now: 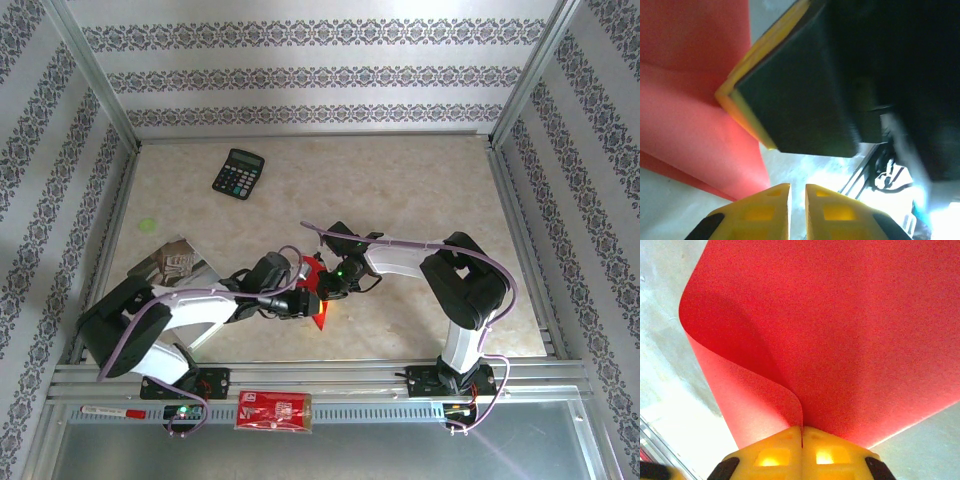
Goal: Fold a paper plane with a square sheet of paper (pick it up from the middle)
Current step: Third fold the triangle at the center of the table.
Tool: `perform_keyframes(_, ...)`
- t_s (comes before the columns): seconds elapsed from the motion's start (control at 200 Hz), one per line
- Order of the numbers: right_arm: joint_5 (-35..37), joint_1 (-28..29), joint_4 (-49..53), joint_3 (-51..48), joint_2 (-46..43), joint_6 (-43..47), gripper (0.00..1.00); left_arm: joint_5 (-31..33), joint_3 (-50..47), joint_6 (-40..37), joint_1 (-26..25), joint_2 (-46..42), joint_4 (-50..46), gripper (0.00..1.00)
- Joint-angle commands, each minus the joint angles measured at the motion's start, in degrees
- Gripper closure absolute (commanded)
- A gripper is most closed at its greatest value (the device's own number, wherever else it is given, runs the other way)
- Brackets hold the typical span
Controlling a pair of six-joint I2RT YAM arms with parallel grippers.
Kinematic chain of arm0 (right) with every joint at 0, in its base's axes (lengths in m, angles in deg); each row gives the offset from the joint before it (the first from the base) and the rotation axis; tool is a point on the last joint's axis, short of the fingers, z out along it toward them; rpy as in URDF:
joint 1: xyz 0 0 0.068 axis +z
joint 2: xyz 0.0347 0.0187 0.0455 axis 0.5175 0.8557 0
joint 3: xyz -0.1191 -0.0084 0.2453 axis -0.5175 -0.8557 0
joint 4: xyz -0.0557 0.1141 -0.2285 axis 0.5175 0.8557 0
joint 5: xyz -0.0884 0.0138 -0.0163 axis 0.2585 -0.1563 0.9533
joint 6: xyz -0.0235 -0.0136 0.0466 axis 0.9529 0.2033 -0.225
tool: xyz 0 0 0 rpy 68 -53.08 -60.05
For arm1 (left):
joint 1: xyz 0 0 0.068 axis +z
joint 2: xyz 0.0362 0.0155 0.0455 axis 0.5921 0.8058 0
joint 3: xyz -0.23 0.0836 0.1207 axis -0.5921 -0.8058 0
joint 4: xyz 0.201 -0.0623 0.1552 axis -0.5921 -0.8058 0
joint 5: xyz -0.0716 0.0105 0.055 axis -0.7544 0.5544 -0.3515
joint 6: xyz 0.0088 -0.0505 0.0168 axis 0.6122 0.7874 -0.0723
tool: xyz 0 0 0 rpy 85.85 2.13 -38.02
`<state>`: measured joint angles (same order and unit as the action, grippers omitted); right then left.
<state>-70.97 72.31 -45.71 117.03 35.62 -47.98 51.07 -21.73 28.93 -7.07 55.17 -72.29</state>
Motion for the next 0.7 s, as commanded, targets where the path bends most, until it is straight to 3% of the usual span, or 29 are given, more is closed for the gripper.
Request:
perform_keyframes(0.0,2.85,1.11,1.97,-1.34,3.22,1.39,1.00,1.86,-0.38,-0.15,1.68,-3.34,-3.37,0.87)
perform_keyframes(0.215,2.85,1.12,1.75,-1.22,3.30,1.16,1.00,3.29,-0.38,0.03,4.33,-3.06,-4.91,0.98)
perform_keyframes(0.694,3.06,1.12,1.54,-1.56,3.12,0.72,1.00,-0.70,1.16,1.67,4.62,5.15,3.11,0.99)
